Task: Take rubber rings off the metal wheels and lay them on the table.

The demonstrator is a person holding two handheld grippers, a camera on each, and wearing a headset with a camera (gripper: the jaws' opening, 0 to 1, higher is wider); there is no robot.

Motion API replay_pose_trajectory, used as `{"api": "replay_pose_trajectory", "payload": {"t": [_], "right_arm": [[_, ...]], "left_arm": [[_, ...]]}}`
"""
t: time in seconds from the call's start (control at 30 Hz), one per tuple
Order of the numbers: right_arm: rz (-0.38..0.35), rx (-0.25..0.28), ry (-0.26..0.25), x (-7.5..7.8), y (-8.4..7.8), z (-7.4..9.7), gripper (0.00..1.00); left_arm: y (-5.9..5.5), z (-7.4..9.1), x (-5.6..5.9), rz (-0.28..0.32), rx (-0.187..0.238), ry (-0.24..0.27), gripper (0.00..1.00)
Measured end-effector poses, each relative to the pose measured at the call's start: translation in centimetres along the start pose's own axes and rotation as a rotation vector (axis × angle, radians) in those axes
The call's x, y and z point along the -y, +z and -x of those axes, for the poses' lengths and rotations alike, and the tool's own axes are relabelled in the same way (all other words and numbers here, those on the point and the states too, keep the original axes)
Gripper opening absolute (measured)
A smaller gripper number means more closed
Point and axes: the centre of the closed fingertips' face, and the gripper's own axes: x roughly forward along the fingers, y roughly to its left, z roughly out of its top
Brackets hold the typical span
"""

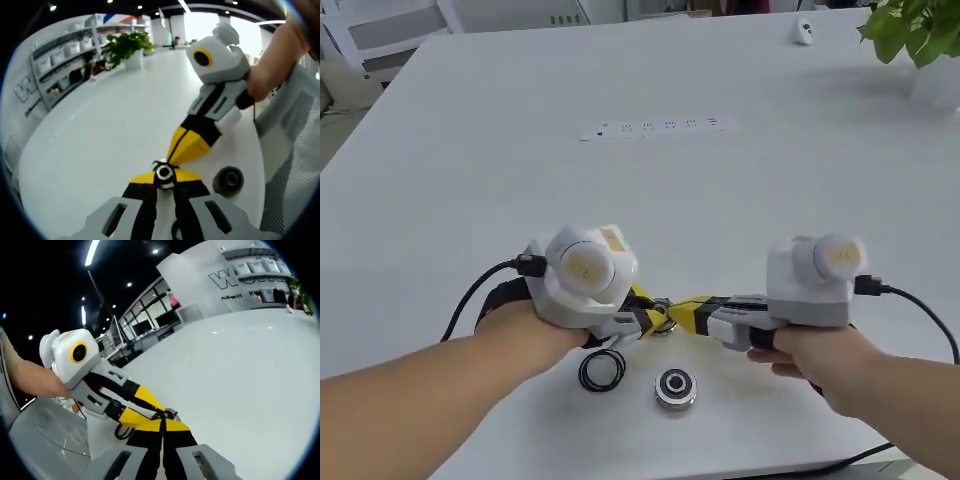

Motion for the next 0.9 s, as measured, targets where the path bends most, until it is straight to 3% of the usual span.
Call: {"api": "replay_pose_trajectory", "payload": {"t": [0.9], "right_arm": [[-0.019, 0.028, 0.099, -2.0, 0.3, 0.8, 0.0]], "left_arm": [[0.0, 0.1, 0.0, 0.016, 0.004, 0.008, 0.12]]}}
